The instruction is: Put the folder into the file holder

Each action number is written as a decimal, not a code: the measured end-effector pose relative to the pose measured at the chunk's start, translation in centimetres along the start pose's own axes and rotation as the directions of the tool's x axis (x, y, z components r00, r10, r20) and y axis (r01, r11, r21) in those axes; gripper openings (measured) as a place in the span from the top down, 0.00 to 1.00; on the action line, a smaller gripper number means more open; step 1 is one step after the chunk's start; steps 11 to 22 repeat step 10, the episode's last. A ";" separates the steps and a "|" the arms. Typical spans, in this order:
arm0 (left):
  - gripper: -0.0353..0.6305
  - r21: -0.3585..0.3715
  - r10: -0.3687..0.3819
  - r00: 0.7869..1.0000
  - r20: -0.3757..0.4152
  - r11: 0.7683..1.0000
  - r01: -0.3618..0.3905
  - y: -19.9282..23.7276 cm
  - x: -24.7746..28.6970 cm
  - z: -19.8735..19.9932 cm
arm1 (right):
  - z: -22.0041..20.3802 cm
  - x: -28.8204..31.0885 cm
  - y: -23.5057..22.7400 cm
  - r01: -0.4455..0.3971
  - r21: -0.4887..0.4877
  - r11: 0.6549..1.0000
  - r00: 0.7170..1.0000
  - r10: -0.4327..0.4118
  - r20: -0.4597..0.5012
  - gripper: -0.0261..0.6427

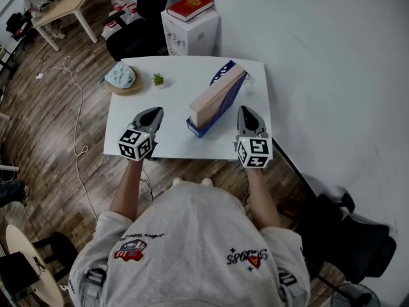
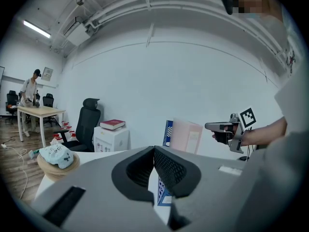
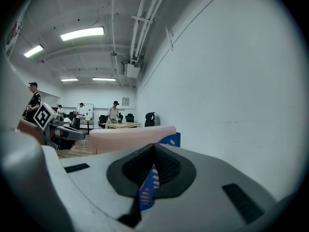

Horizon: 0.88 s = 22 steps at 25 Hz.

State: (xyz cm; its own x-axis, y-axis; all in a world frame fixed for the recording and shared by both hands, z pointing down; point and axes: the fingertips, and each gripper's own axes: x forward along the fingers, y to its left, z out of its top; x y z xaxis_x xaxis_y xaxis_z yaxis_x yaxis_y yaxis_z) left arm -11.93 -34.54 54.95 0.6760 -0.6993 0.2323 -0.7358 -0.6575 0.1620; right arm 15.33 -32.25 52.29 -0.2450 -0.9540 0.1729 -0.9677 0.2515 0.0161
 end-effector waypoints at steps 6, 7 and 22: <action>0.94 0.003 0.005 1.000 0.016 1.000 -0.005 -0.1 -0.2 0.4 | 0.0 -0.1 0.1 -0.001 -0.003 1.000 1.000 0.001 -0.003 0.97; 0.94 0.003 0.006 1.000 0.017 1.000 -0.006 0.0 -0.2 0.5 | 0.0 -0.2 0.1 -0.001 -0.003 1.000 1.000 0.001 -0.003 0.97; 0.94 0.003 0.004 1.000 0.017 1.000 -0.004 -0.1 -0.4 0.5 | 0.0 -0.2 0.2 0.000 -0.003 1.000 1.000 0.000 -0.005 0.97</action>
